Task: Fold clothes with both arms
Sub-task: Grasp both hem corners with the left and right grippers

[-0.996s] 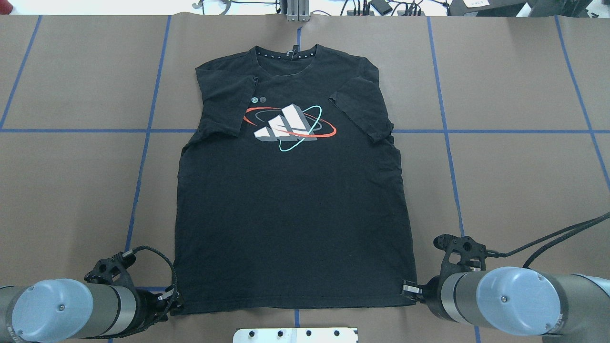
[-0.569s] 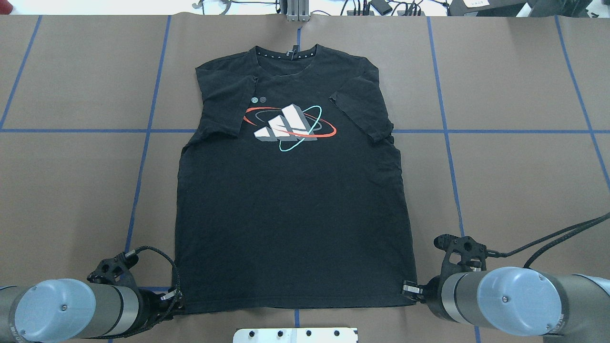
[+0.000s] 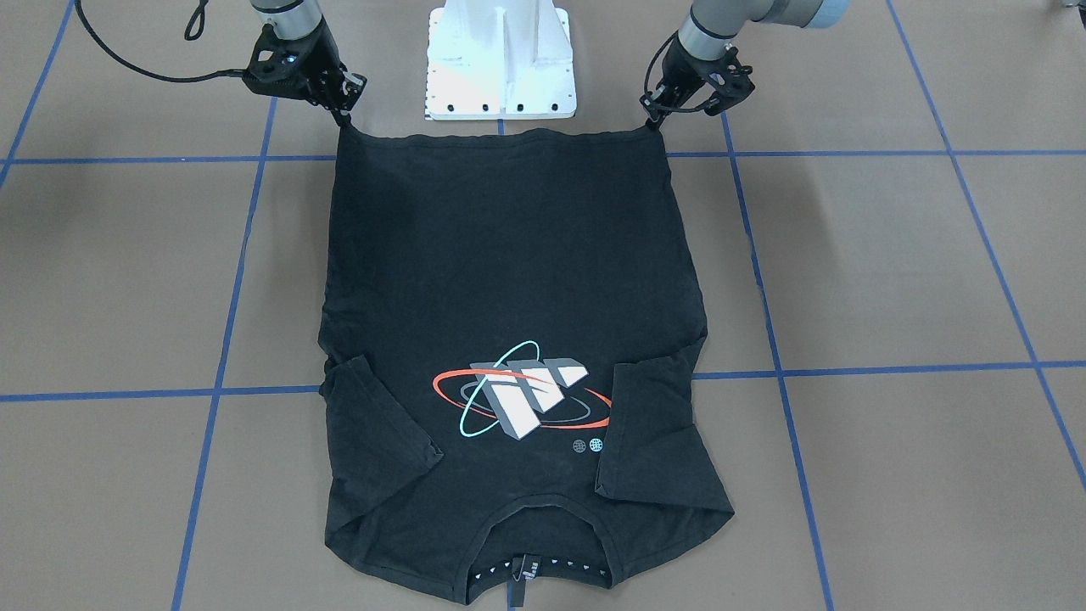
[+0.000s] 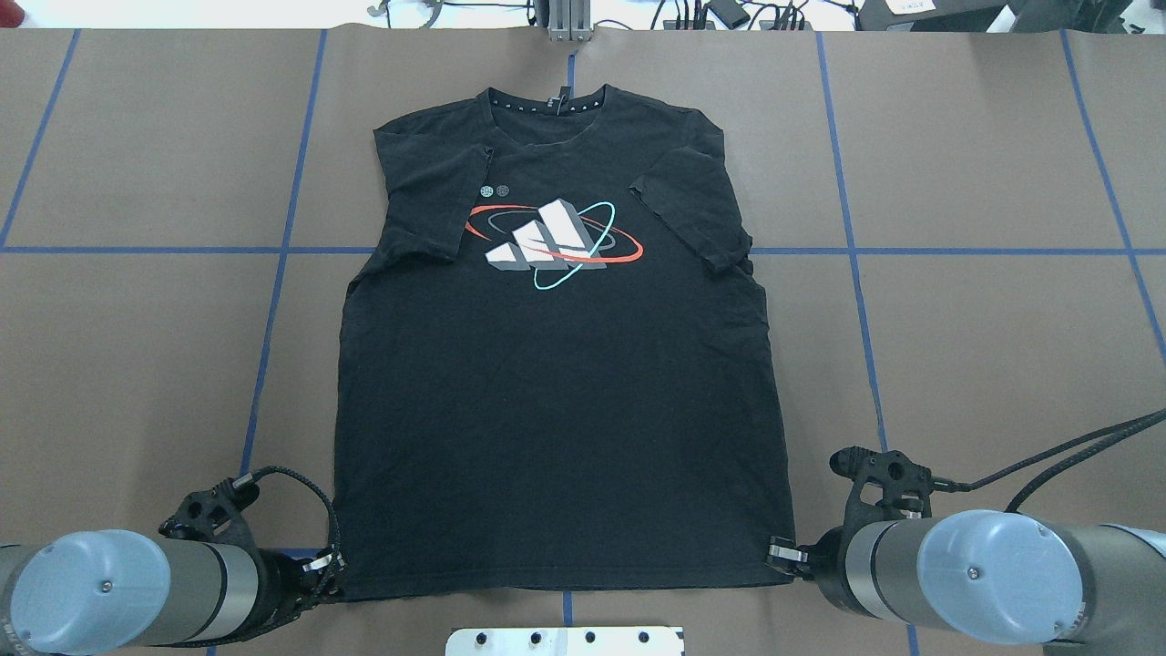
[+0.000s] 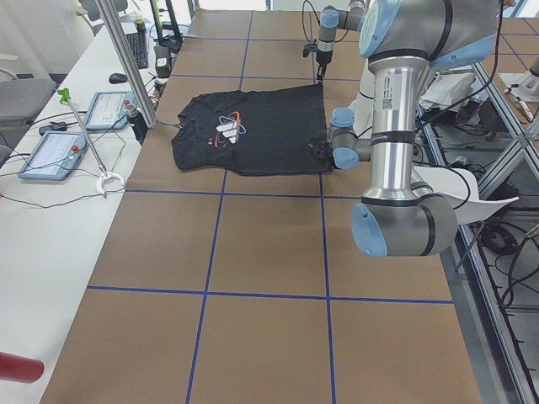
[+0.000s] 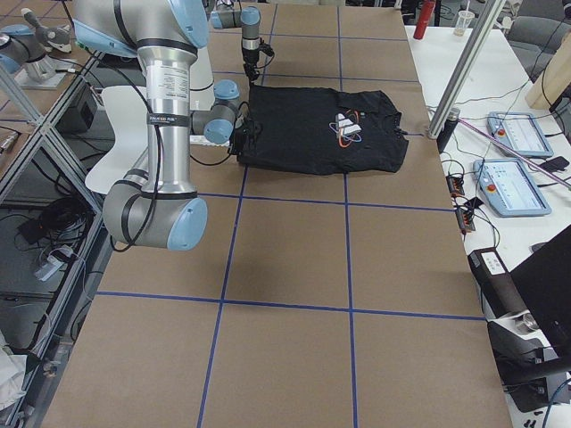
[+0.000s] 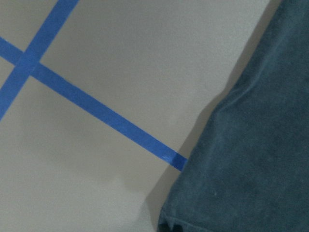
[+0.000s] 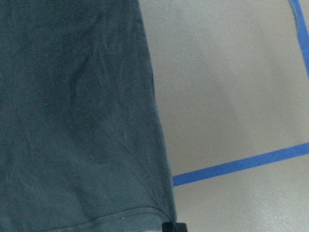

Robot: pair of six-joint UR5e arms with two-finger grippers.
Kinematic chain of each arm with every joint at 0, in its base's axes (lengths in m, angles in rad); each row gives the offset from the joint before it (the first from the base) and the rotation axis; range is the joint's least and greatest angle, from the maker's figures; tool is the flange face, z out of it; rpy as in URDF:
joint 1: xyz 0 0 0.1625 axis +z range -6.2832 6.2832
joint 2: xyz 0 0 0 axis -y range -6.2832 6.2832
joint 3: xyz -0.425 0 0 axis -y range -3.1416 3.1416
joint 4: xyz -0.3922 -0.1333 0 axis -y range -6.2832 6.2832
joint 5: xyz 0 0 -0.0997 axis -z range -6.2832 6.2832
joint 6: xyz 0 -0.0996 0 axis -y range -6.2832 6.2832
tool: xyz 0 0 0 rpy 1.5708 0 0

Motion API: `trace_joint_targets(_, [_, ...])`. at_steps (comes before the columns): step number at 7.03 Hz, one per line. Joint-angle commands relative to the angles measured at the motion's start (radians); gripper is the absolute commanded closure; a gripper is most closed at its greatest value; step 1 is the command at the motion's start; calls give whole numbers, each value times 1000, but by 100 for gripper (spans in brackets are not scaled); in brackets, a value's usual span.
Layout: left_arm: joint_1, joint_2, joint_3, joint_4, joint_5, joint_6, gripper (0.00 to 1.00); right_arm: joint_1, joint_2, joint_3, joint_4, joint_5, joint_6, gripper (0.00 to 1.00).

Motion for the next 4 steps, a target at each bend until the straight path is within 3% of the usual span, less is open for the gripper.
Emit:
trace_joint_targets(1, [-6, 78, -106, 0, -8, 32, 100, -3, -6, 40, 0, 6, 5, 100])
trace_joint_targets(4, [-28, 146, -221, 0, -64, 75, 100, -30, -69, 161, -33, 43, 33, 100])
